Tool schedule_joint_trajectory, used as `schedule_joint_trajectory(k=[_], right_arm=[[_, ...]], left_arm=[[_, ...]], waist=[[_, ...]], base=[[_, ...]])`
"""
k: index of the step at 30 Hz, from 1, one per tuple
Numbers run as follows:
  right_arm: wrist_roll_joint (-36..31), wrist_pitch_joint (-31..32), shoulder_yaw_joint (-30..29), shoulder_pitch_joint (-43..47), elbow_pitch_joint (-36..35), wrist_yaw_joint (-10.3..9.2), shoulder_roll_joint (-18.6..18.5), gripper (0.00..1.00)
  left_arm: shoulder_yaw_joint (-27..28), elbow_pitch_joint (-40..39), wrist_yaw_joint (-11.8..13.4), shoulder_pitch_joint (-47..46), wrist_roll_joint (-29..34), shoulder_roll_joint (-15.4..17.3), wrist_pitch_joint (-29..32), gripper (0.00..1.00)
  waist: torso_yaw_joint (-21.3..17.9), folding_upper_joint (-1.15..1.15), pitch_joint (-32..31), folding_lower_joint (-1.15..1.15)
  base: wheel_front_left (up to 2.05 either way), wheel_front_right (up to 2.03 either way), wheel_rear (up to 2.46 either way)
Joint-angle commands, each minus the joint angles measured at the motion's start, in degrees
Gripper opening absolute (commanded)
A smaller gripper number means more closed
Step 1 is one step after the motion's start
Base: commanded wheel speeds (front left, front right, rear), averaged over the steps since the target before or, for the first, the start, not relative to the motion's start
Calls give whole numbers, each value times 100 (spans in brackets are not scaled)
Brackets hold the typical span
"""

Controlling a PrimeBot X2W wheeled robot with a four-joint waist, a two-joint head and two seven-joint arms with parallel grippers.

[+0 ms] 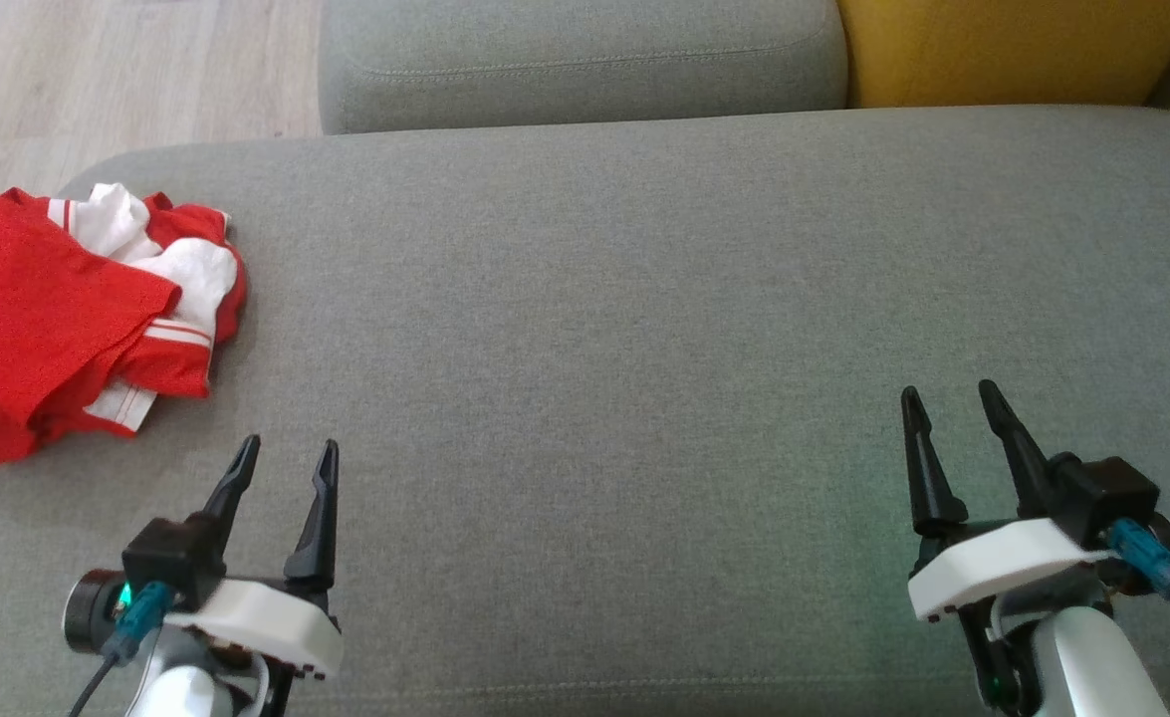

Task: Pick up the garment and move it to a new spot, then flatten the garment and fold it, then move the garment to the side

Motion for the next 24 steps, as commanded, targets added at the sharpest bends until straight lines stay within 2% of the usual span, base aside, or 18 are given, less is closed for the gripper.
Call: schedule_joint_trajectory(k=[1,15,20,24], right_arm=[[9,-91,114,-244,-169,-4,-10,100],[3,-80,55,-227,-194,-4,-10,100],[43,-41,66,-206,-314,-4,-10,100],[65,12,102,-184,-446,-4,-10,100]], left_arm=[[226,-158,17,-283,-24,57,-71,100],[245,-60,26,-346,-112,18,-71,100],[277,-1,30,-426,-172,23,-71,100],[315,1,76,-505,-183,46,-71,100]], waist=[[-2,0,2,0],[107,0,-5,0],[392,0,-4,0],[793,0,8,0]], base=[[0,0,0],[0,0,0],[0,0,0],[0,0,0]])
